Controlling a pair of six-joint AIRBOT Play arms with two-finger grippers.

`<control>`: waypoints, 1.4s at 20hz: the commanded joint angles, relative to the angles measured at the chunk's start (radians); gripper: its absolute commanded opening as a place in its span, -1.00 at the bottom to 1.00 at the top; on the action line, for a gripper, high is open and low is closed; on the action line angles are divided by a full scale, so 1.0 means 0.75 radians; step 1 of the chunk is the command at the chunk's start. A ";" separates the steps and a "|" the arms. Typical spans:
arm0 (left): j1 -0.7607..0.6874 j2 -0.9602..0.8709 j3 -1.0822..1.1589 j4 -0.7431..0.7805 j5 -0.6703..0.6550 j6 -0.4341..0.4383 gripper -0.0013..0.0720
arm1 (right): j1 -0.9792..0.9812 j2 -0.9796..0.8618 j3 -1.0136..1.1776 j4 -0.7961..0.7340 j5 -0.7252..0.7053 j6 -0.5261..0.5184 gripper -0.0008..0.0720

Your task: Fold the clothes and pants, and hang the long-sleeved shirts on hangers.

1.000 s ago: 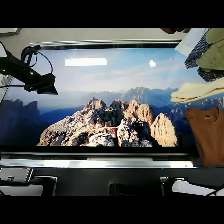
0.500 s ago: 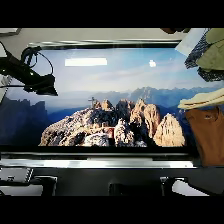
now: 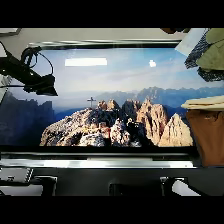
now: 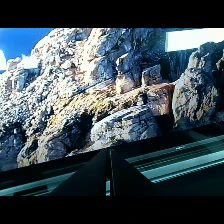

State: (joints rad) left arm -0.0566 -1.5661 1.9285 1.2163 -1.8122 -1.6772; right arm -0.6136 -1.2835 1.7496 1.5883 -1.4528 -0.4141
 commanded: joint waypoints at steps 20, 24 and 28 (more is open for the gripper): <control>-0.001 -0.001 0.001 0.001 -0.018 -0.001 -0.91 | -0.001 0.023 -0.613 -0.631 -0.410 -0.571 -0.89; -0.001 -0.001 0.001 0.001 -0.018 -0.010 -0.91 | -0.001 0.072 -0.725 -0.667 -0.399 -0.570 -0.89; -0.001 -0.001 0.001 0.001 -0.018 -0.010 -0.91 | -0.001 0.086 -0.806 -0.731 -0.357 -0.586 -0.89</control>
State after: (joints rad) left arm -0.0566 -1.5665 1.9282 1.2167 -1.8259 -1.6829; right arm -0.6136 -1.2278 1.1889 1.0763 -1.7454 -0.8394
